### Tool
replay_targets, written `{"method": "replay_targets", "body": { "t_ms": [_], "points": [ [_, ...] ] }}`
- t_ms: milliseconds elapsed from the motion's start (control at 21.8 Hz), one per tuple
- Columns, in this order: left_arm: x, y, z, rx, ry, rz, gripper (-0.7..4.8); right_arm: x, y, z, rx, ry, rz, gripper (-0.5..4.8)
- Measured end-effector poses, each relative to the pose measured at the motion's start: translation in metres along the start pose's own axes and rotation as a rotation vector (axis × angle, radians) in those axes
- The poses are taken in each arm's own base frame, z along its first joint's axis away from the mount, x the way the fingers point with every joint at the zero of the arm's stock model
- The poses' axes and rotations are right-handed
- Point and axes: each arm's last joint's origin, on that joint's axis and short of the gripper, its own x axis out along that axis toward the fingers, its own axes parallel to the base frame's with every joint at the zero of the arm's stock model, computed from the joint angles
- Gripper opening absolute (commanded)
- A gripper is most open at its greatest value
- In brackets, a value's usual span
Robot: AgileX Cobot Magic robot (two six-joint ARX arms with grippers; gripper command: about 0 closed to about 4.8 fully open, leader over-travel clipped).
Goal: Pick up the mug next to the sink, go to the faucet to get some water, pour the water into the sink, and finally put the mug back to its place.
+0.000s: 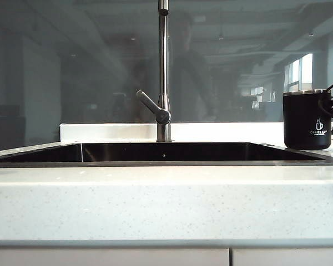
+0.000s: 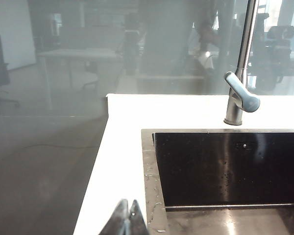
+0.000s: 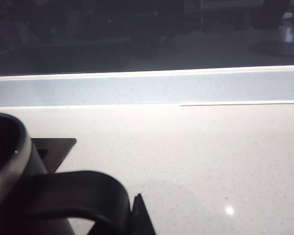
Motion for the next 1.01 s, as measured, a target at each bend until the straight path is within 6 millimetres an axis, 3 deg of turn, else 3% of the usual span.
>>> {"method": "replay_targets", "body": {
  "t_ms": [183, 275, 367, 550, 734, 779, 871, 1009],
  "points": [
    [0.0, 0.0, 0.007, 0.002, -0.072, -0.001, -0.06, 0.0, 0.0, 0.003, 0.058, -0.031, 0.003, -0.02],
    [0.0, 0.0, 0.013, -0.036, -0.137, -0.005, -0.06, -0.002, 0.006, 0.02, 0.096, -0.096, 0.022, -0.02],
    [0.005, 0.0, 0.012, -0.094, -0.111, -0.007, -0.06, -0.005, 0.029, 0.048, 0.105, -0.173, 0.094, -0.02],
    [0.017, 0.001, 0.009, -0.127, -0.089, -0.007, -0.06, -0.001, 0.072, 0.075, 0.131, -0.099, 0.219, -0.02],
    [0.047, 0.001, 0.02, -0.132, -0.067, -0.021, -0.06, 0.026, 0.128, 0.113, 0.154, 0.033, 0.346, -0.02],
    [0.068, 0.002, 0.026, -0.132, -0.039, -0.036, -0.06, 0.036, 0.147, 0.126, 0.142, 0.061, 0.347, -0.02],
    [0.096, 0.003, 0.023, -0.134, 0.0, -0.039, -0.06, 0.05, 0.168, 0.14, 0.091, 0.061, 0.353, -0.02],
    [0.143, 0.004, 0.014, -0.133, -0.007, -0.081, -0.06, 0.071, 0.195, 0.146, 0.056, 0.101, 0.398, -0.02]
  ]
}}
